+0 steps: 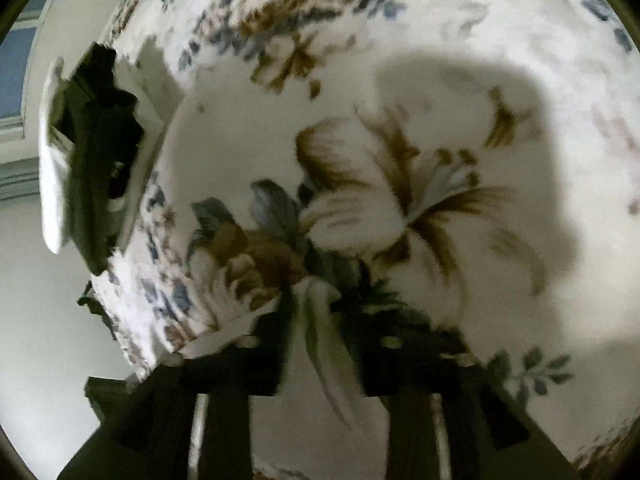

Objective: Fold small clothes

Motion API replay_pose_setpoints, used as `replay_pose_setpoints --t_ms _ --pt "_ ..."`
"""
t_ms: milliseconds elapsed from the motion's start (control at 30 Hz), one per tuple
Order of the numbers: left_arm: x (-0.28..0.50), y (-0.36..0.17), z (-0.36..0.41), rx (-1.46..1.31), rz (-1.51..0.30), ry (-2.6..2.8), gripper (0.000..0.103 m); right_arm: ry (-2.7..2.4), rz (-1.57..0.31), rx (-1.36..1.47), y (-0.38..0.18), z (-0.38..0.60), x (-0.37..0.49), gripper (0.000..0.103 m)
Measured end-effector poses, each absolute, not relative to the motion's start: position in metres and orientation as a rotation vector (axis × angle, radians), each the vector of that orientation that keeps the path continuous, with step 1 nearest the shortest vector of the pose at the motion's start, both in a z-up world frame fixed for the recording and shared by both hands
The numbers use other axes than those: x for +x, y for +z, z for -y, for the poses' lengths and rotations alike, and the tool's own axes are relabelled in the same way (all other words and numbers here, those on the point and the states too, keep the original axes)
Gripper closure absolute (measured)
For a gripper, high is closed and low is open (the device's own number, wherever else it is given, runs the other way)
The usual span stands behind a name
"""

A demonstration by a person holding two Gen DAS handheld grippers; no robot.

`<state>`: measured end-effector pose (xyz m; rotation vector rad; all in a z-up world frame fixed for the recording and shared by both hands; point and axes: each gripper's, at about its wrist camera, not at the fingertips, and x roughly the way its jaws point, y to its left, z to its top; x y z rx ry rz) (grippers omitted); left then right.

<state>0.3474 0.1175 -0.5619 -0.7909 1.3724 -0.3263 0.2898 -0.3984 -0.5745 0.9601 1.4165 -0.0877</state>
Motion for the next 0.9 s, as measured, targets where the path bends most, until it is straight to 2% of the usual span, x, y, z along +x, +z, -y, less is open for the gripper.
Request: replay_pose_setpoints --t_ms 33,267,300,333,367,400,533,667,700,767,800,833,867,900 --pt "0.345 -0.556 -0.117 -0.772 -1.364 -0.324 0.084 -0.082 -1.42 0.953 -0.57 0.4 0.286 0.063" --pt "0.315 -0.557 -0.099 -0.64 -1.408 -0.331 0.084 -0.021 -1.535 0.953 -0.583 0.388 0.238 0.063" --pt "0.311 -0.557 -0.099 -0.63 -1.395 -0.322 0.086 -0.029 -1.522 0.963 -0.586 0.387 0.233 0.068" --pt "0.308 -0.557 -0.098 -0.619 -1.378 -0.32 0.093 -0.027 -1.495 0.98 -0.586 0.384 0.228 0.084" --pt "0.307 -0.556 -0.098 -0.607 -1.369 -0.32 0.098 -0.017 -1.485 0.982 -0.586 0.381 0.226 0.091" --pt "0.305 -0.554 -0.099 -0.598 -1.355 -0.308 0.098 -0.027 -1.472 0.974 -0.584 0.379 0.225 0.095" --pt "0.302 -0.552 -0.119 -0.653 -1.326 -0.255 0.099 -0.104 -1.434 0.981 -0.58 0.384 0.222 0.097" --pt "0.304 -0.551 -0.121 -0.693 -1.338 -0.306 0.098 -0.086 -1.493 0.949 -0.584 0.385 0.228 0.097" --pt "0.305 -0.549 -0.12 -0.718 -1.346 -0.335 0.095 -0.069 -1.506 0.94 -0.583 0.385 0.23 0.096" --pt "0.306 -0.541 -0.122 -0.746 -1.345 -0.361 0.092 -0.034 -1.514 0.92 -0.577 0.388 0.234 0.088" --pt "0.306 -0.536 -0.124 -0.742 -1.336 -0.351 0.085 -0.029 -1.51 0.899 -0.573 0.389 0.236 0.072" --pt "0.307 -0.534 -0.125 -0.731 -1.325 -0.345 0.071 -0.019 -1.492 0.887 -0.569 0.392 0.238 0.051" --pt "0.308 -0.533 -0.126 -0.72 -1.315 -0.345 0.063 -0.003 -1.47 0.883 -0.567 0.395 0.238 0.042" --pt "0.31 -0.537 -0.129 -0.711 -1.306 -0.344 0.041 0.026 -1.458 0.891 -0.569 0.398 0.24 0.033"
